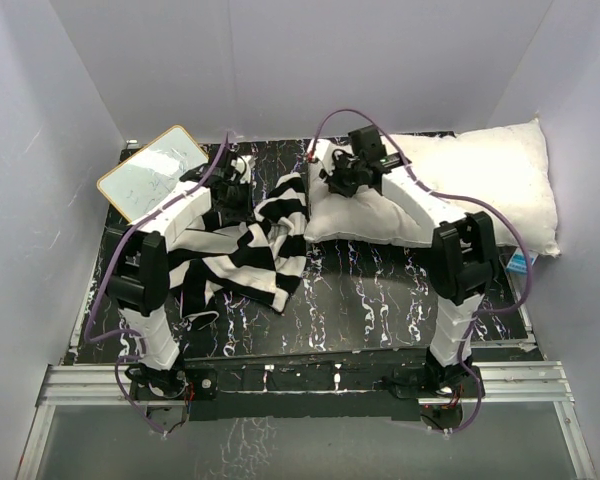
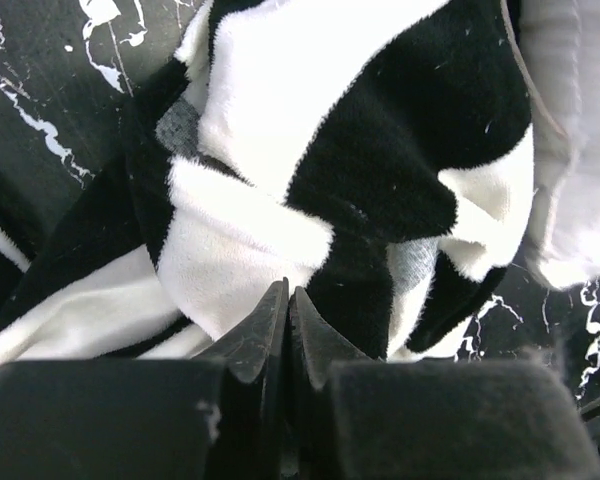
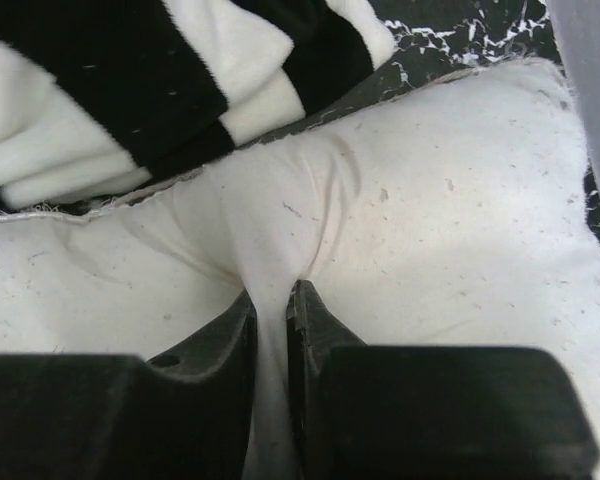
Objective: Put the pillow into the pillowcase
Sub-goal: Adjust the pillow at the center of the board.
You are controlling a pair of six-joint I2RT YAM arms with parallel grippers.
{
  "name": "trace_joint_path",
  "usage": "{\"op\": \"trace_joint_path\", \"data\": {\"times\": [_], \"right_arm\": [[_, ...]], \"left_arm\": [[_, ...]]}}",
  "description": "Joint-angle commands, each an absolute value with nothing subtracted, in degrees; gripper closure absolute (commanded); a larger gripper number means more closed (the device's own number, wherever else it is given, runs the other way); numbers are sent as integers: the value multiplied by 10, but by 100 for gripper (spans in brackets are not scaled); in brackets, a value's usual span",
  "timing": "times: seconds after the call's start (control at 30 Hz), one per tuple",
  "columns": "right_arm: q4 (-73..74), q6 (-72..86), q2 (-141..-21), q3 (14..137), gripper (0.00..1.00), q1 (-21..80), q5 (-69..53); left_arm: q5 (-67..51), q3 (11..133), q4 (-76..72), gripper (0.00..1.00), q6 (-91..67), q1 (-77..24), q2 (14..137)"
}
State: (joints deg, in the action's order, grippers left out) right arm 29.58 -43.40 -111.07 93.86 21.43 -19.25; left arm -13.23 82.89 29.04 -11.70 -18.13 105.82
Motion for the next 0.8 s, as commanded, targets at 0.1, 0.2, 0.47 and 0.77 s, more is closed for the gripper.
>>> {"op": "trace_joint_path", "data": {"times": [0.1, 0.2, 0.47, 0.77], "right_arm": [[407, -438, -953, 997, 92, 118, -448], [465, -498, -918, 988, 92, 112, -543], [588, -650, -882, 928, 92, 142, -658], [515, -592, -870, 869, 92, 155, -591]], "left_arm": [[-187, 781, 173, 100, -129, -161, 887], [-216, 742, 100, 100, -132, -162, 833], [-252, 742, 75, 100, -135, -161, 813], [-160, 808, 300, 51, -177, -162, 924]]}}
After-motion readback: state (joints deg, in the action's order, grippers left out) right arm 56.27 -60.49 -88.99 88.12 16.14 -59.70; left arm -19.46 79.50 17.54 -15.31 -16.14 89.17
